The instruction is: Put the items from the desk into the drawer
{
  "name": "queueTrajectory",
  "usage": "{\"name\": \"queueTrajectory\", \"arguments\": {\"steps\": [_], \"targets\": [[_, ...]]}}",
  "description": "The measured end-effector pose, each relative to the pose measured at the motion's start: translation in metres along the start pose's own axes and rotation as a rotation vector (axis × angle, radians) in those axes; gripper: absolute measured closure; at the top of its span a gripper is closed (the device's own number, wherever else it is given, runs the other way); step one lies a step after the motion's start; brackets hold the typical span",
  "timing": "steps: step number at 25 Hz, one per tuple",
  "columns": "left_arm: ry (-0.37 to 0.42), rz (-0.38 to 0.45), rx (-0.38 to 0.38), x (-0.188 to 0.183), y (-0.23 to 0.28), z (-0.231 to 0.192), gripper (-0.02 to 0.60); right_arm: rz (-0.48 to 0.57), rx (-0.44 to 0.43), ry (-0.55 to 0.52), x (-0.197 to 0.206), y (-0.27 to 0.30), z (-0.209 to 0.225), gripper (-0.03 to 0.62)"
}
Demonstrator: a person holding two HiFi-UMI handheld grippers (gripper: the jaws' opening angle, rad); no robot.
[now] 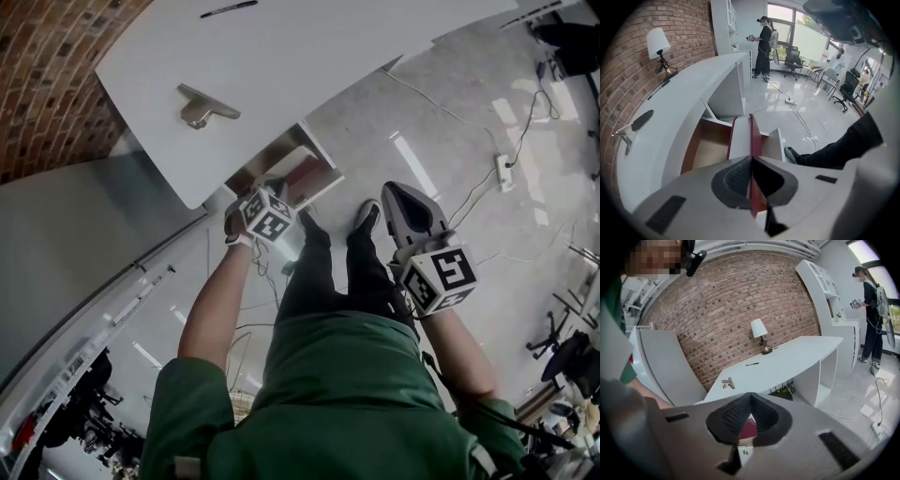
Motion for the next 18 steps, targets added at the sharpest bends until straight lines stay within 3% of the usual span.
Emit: {"name": "queueTrajectory", "arguments": {"steps": [7, 11, 14, 18], "targets": [[0.023, -0.045, 0.053, 0.014, 0.048, -0.005, 0.569, -0.044, 0.045, 0.010, 0.018, 0.002, 0.011, 0.591], [-0.022, -0.079, 0.060, 0.024, 0.073, -0.017, 0.569, -0.064, 0.061, 0.006, 0.033, 0.004, 0.022, 0.591], [-0.058, -0.088, 0.039, 0.024, 0.083, -0.033, 0.568, -0.091, 0.062, 0.003, 0.041, 0.008, 0.024, 0.591], [-0.033, -0.133, -0.034, 0.030, 0.097, -0.048, 0.568, -0.103, 0.064, 0.012, 0.048, 0.010, 0.024, 0.591]]}}
Point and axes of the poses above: the fingertips, and each gripper's own axes: y forward along the fingers, z to its right, x out of its underside, the point moved 8 cm from there along -y, backward along the fingers, and after that the axes turned 3 degrees about z, right-handed, at the moved point
